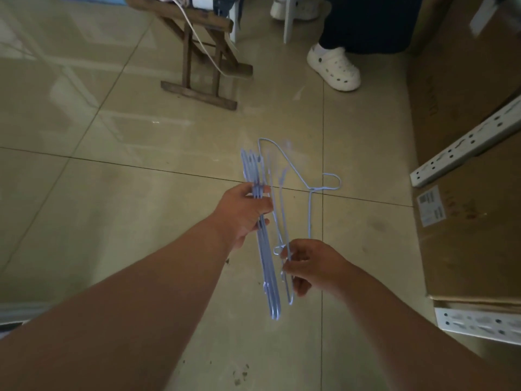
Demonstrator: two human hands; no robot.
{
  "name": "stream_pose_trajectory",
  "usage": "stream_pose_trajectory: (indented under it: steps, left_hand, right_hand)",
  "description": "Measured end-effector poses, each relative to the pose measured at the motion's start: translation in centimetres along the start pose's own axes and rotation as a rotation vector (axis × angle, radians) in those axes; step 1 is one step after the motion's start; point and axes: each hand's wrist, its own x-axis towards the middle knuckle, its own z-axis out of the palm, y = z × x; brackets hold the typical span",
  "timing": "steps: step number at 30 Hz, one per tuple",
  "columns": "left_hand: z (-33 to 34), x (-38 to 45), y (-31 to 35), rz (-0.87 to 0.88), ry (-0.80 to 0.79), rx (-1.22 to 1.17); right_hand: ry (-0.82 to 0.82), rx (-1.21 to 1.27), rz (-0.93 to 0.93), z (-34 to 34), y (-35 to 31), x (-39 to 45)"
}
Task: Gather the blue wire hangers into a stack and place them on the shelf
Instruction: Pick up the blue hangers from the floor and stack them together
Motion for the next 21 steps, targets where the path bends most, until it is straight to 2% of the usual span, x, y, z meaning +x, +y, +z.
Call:
stream_pose_trajectory:
  steps: [7, 15, 21]
  left_hand:
    - [-1.1, 0.6, -0.8, -0.026, 0.023, -0.012]
    - [-0.8, 0.8, -0.9, -0.012, -0.007, -0.008]
    - [-0.3, 1.6, -1.4, -0.035, 0.008, -0.005]
  right_hand:
    - [-0.087, -0.009, -0.078, 2.2, 0.5, 0.9]
    - [-0.189, -0.104, -0.043, 1.6, 1.2, 1.0]
    - [-0.067, -0.045, -0.037, 2.3, 1.6, 1.9]
